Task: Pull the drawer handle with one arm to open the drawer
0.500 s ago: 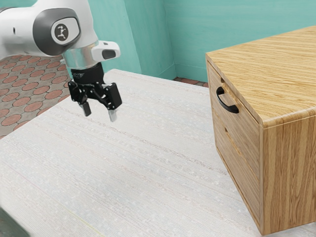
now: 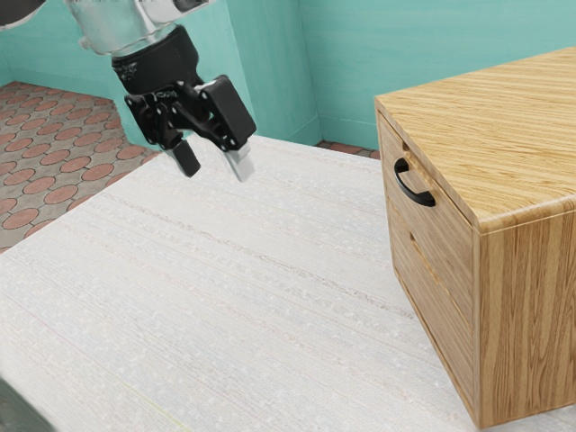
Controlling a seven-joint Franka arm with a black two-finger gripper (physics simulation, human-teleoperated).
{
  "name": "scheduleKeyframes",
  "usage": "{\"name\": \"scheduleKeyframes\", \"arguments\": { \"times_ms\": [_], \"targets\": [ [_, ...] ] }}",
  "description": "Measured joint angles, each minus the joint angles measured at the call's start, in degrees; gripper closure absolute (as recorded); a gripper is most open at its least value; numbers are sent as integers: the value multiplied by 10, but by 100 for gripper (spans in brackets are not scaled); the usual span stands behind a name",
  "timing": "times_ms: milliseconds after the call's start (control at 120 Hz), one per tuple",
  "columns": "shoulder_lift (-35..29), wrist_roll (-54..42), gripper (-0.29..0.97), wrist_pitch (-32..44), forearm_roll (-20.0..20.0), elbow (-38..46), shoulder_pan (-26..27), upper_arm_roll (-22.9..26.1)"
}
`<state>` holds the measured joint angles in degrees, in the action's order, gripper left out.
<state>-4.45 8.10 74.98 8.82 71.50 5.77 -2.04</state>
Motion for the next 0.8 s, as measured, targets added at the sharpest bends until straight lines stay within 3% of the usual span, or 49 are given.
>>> {"name": "scheduleKeyframes", "arguments": {
  "times_ms": [92, 233, 392, 800],
  "targets": [
    [5, 47, 0, -6, 6, 4, 50, 17],
    [23, 108, 0, 4, 12, 11, 24, 55],
    [61, 190, 0, 47, 13, 13, 39, 65],
    [105, 340, 0, 150, -47, 7, 28, 60]
  ]
}}
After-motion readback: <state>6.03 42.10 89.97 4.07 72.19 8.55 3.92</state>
